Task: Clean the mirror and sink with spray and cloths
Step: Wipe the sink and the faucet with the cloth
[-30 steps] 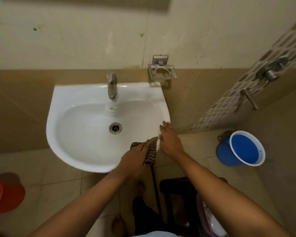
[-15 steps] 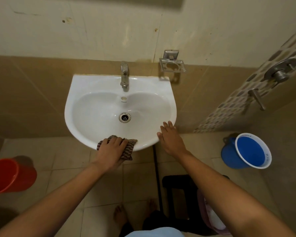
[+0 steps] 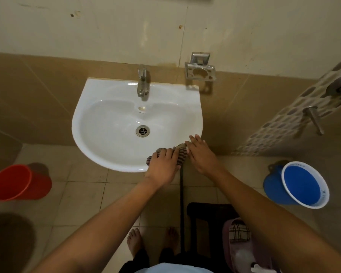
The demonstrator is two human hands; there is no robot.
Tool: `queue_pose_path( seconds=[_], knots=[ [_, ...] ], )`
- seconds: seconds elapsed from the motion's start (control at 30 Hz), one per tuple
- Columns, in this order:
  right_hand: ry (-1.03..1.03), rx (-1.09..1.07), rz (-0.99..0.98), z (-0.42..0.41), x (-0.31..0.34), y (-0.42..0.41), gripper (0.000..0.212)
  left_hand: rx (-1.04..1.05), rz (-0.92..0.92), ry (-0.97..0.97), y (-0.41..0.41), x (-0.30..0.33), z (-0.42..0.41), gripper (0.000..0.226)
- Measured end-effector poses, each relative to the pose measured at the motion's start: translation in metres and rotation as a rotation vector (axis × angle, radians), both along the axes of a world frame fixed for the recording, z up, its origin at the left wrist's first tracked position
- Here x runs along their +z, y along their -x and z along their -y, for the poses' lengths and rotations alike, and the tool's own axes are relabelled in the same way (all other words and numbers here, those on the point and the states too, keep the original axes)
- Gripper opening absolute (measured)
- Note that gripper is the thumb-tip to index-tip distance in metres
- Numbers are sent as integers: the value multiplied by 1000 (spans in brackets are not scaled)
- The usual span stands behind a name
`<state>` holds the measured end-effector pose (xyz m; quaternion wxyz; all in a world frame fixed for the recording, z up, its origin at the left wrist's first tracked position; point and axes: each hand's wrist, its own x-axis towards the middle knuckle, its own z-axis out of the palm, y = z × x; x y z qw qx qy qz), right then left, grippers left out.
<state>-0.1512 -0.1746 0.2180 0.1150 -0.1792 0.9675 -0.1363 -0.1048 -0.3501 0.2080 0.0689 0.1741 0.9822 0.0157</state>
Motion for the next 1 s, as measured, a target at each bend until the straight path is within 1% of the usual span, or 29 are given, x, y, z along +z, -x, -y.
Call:
queue_pose_path(
  seconds=[0.17,0.37,0.5,0.57,0.7,0.83,1.0],
  knots=[
    [15,3,-16,8,0,-5,46,-57,-53,23,-11,-9,25,60],
    [-41,131,-41,35,-7,-18,46,-94,-54,72,-31,-7,94,61],
    [-71,154,-114,50,-13,-26,63,-113,-64,62,-36,-4,149,57],
    [-78,172,-147,57,-16,-29,65,-125,-43,71,-34,0,175,58],
    [-54,140,-181,68,-16,-30,61,-167,26,107,-20,9,225,61],
    [-67,93,-161,76,-14,-26,69,-226,87,154,6,15,273,67],
    [-104,23,-161,85,-18,-23,74,-259,165,249,56,20,312,80]
  ],
)
